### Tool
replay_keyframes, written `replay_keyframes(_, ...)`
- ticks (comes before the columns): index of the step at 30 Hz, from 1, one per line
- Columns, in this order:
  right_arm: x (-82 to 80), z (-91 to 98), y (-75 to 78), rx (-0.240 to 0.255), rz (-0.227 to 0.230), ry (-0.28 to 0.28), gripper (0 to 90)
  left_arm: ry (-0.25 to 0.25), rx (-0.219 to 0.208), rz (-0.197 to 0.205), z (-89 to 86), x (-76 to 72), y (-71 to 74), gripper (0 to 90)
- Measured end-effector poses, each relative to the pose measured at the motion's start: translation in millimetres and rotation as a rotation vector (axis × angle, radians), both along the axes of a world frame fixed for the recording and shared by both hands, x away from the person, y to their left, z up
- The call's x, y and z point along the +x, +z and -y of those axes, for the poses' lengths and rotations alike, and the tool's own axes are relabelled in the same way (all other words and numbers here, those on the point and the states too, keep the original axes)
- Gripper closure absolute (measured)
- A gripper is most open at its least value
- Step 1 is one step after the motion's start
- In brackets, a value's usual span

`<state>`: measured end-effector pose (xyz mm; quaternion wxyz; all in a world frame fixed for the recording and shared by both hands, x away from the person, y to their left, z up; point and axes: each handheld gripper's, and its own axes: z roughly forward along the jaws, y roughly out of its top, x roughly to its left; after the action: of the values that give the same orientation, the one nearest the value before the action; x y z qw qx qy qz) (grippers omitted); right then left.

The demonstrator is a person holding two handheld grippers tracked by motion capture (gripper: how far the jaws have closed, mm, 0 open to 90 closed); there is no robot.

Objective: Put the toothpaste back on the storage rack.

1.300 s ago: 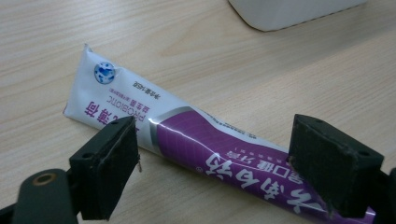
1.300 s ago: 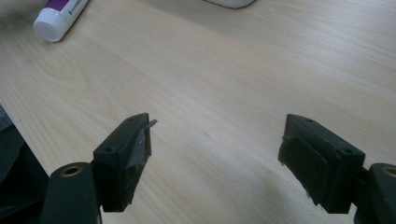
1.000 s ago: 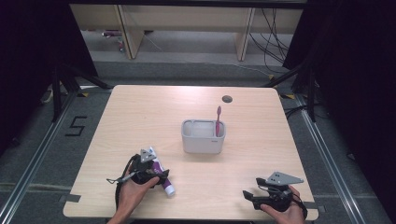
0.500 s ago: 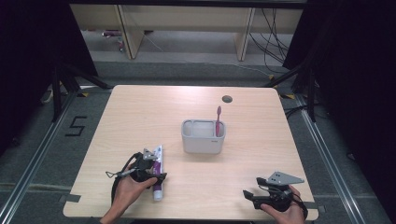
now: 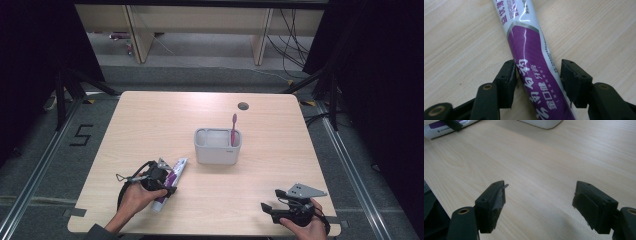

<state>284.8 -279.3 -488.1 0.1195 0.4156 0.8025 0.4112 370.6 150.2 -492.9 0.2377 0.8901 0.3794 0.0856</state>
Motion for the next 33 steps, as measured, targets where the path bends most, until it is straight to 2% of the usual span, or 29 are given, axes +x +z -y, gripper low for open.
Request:
replay_keyframes(5, -0.1, -0.6, -0.2, 0.0, -0.012, 0.0, 25.8, -0.034, 0.012, 0.003, 0.5, 1.9, 0.6, 53.5)
replay_keyframes(6, 1.1, 0.4, -0.3, -0.01, 0.008, 0.009, 25.8, -0.044, 0.02, 0.001, 0.5, 2.4, 1.2, 54.6)
replay_keyframes(7, 0.0, -0.6, -0.2, 0.0, -0.009, 0.0, 25.8, -0.05, 0.024, 0.002, 0.7, 2.7, 1.3, 55.5)
replay_keyframes(9, -0.4, -0.6, 0.0, 0.003, -0.015, -0.001, 25.8, -0.059, 0.029, 0.0, 1.4, 3.1, 1.6, 56.4)
replay_keyframes(14, 0.3, -0.2, -0.6, -0.001, -0.011, 0.001, 25.8, -0.106, 0.093, 0.002, 7.5, 4.7, 5.1, 57.0)
replay_keyframes(15, 0.1, -0.3, -0.3, 0.002, -0.016, 0.0, 25.8, -0.113, 0.113, -0.008, 9.1, 4.9, 6.5, 57.1)
replay_keyframes(16, 1.7, 1.4, -0.6, -0.011, 0.015, 0.009, 25.9, -0.131, 0.129, -0.004, 9.2, 6.4, 7.3, 57.3)
replay_keyframes(17, 0.4, 0.5, -0.4, 0.002, -0.008, -0.002, 25.9, -0.124, 0.118, -0.013, 10.5, 5.7, 6.3, 57.4)
replay_keyframes(18, 0.4, 0.7, -0.6, 0.003, -0.003, -0.008, 25.9, -0.135, 0.137, -0.028, 11.1, 7.1, 8.0, 57.6)
replay_keyframes(19, 0.1, 0.6, -0.6, 0.004, -0.011, -0.014, 25.9, -0.137, 0.134, -0.018, 11.9, 7.4, 7.3, 57.8)
replay_keyframes(20, 0.5, 1.2, -0.6, 0.0, -0.005, -0.012, 25.9, -0.142, 0.144, -0.034, 12.8, 8.1, 8.7, 58.0)
replay_keyframes(23, 0.6, 1.4, -0.5, 0.001, -0.004, -0.011, 25.9, -0.159, 0.147, -0.04, 14.8, 9.1, 11.9, 60.3)
replay_keyframes(25, 0.8, 1.5, -0.7, -0.002, -0.002, -0.01, 26.0, -0.17, 0.129, -0.054, 15.1, 9.5, 17.0, 68.8)
replay_keyframes(26, 1.4, 1.8, -0.9, -0.005, 0.006, -0.004, 26.0, -0.187, 0.136, -0.055, 15.8, 9.9, 18.3, 71.0)
replay_keyframes(27, 0.3, 0.8, -0.6, 0.005, -0.011, -0.011, 26.0, -0.183, 0.144, -0.056, 17.2, 9.6, 17.4, 71.4)
replay_keyframes(33, 0.7, 0.8, -0.7, 0.003, -0.004, -0.004, 26.0, -0.192, 0.169, -0.084, 22.2, 12.4, 16.4, 71.5)
